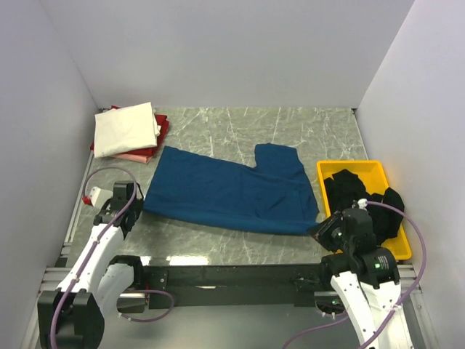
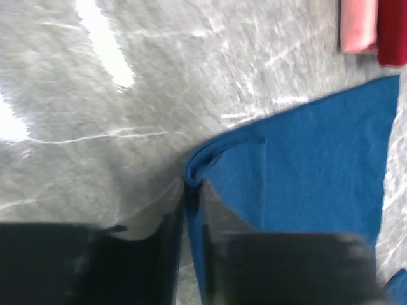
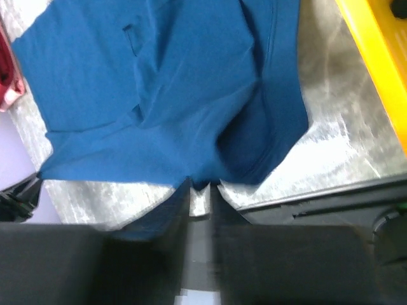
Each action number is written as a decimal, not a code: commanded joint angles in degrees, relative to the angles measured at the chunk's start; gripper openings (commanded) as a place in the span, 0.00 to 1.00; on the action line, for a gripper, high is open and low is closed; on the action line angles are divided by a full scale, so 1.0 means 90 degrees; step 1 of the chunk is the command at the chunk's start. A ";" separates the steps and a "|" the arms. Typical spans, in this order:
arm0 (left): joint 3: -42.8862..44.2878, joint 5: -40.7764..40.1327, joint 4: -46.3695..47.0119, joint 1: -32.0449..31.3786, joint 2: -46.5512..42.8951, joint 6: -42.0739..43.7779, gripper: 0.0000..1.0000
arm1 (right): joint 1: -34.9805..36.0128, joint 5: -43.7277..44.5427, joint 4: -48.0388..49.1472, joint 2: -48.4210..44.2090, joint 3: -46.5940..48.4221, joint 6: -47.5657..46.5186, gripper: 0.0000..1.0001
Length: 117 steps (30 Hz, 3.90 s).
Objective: Fold and stack the t-shirts
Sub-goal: Fold the tshirt
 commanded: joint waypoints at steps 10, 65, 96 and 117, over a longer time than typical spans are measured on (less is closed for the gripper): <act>0.1355 -0.0064 0.0375 0.0005 0.0226 0.1274 0.65 | -0.0032 -0.0427 0.1299 0.1401 0.1085 -0.0923 0.83; 0.8369 -0.0543 -0.0055 -0.0972 0.8998 0.2672 0.30 | -0.0891 0.0657 0.3059 1.1912 0.7686 -0.2954 0.59; 0.8807 -0.1284 -0.0737 -0.1206 0.8831 0.2467 0.50 | -0.0931 0.0237 0.3196 1.1952 0.7510 -0.2974 0.59; 0.8701 -0.1323 -0.0728 -0.1197 0.9271 0.2555 0.31 | -0.0960 0.0462 0.2991 1.2206 0.7656 -0.2974 0.59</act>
